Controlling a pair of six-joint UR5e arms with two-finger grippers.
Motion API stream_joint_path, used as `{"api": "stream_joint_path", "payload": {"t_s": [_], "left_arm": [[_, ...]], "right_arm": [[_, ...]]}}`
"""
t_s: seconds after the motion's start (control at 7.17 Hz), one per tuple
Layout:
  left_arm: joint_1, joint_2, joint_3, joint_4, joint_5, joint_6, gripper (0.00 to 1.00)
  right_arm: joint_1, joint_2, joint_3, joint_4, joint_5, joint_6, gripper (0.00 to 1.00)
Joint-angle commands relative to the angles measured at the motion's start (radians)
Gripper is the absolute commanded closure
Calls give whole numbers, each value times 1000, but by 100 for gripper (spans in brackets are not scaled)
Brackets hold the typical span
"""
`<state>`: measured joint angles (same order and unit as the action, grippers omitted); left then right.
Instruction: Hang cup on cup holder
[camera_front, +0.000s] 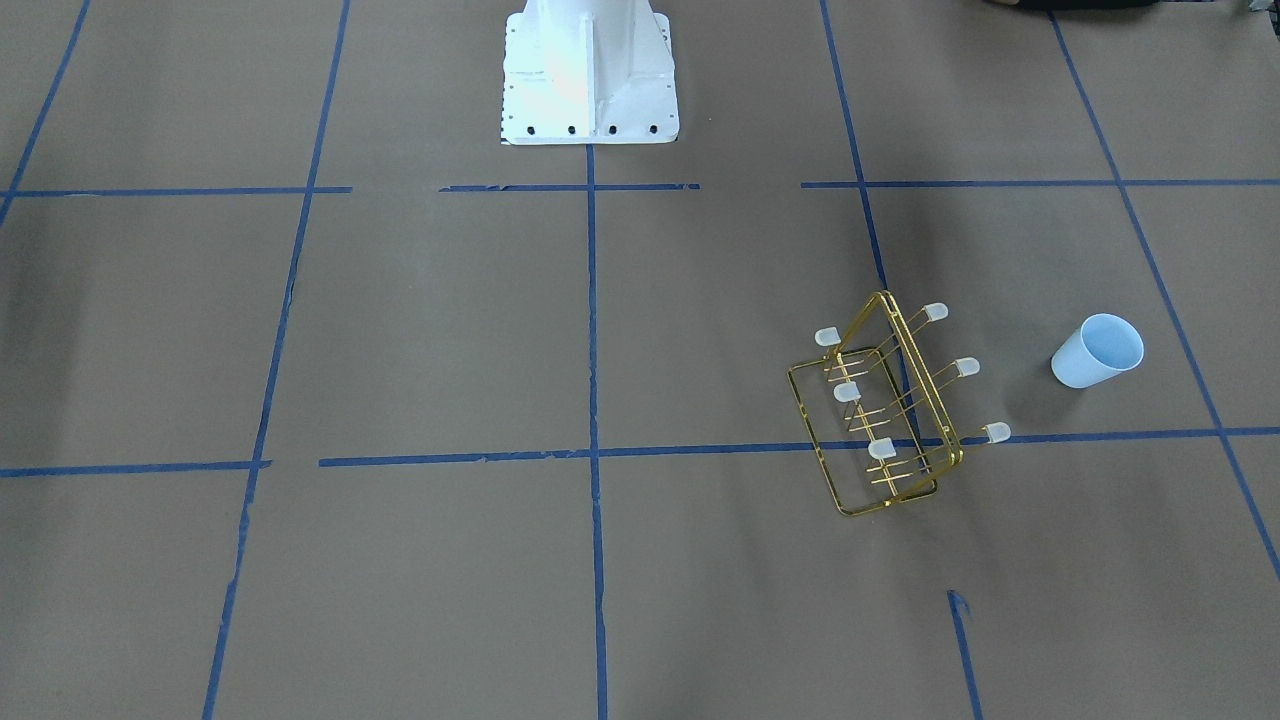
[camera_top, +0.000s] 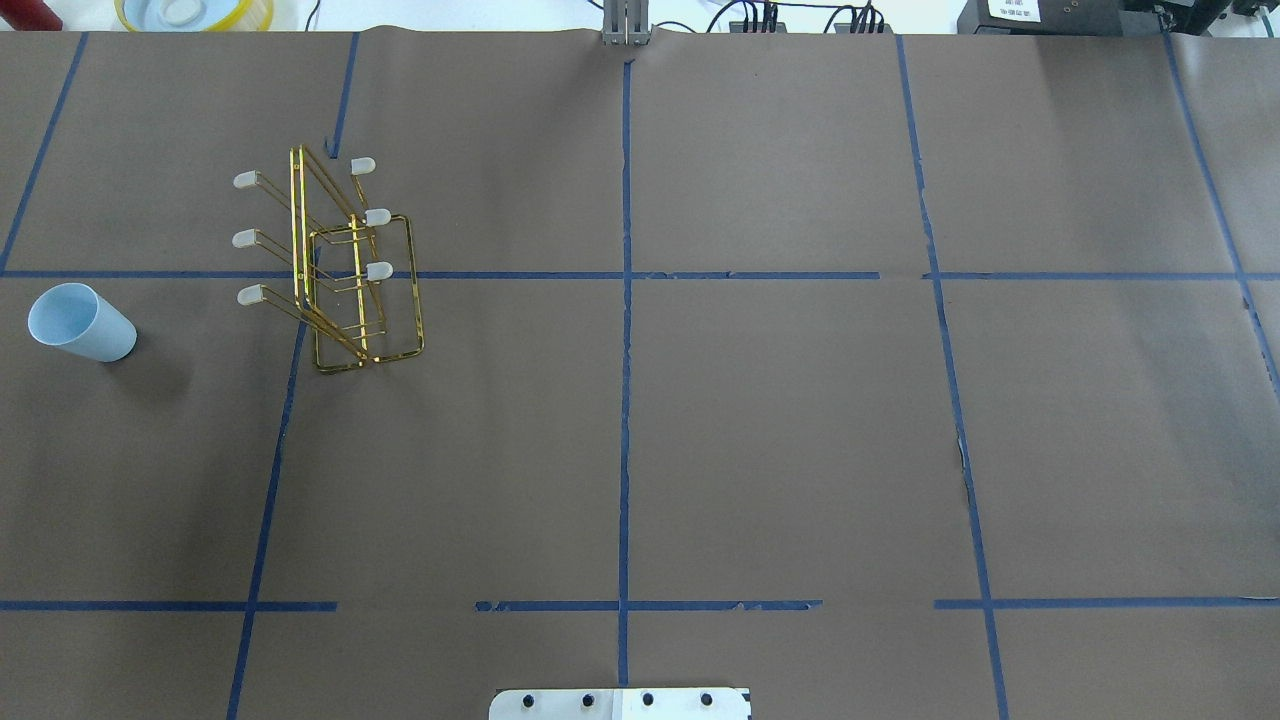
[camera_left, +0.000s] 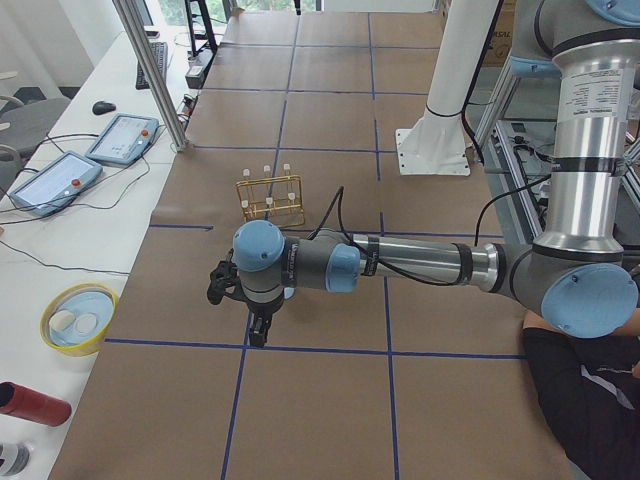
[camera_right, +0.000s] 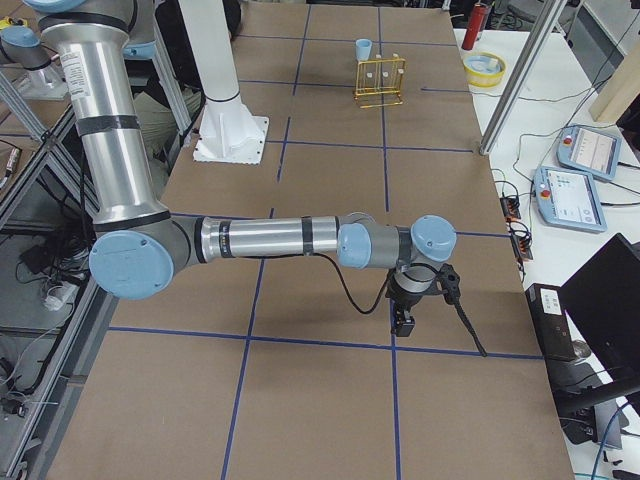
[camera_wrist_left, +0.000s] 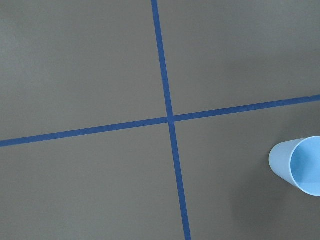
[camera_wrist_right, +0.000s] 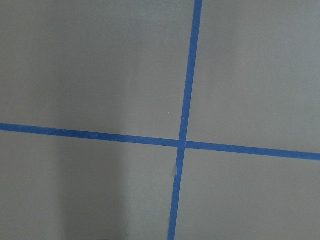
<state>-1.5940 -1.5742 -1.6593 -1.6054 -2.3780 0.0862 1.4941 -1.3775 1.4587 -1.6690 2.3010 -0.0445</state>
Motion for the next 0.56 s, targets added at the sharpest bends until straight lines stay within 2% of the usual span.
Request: {"api": "stream_joint_path", "payload": {"t_s": [0.0, 0.42], "left_arm": [[0, -53, 7, -5, -1, -26, 0], [-1, -69, -10, -48, -13, -69, 0]], "right_arm": [[0, 0, 0, 0, 0, 0, 0], [0, 0, 0, 0, 0, 0, 0]]}}
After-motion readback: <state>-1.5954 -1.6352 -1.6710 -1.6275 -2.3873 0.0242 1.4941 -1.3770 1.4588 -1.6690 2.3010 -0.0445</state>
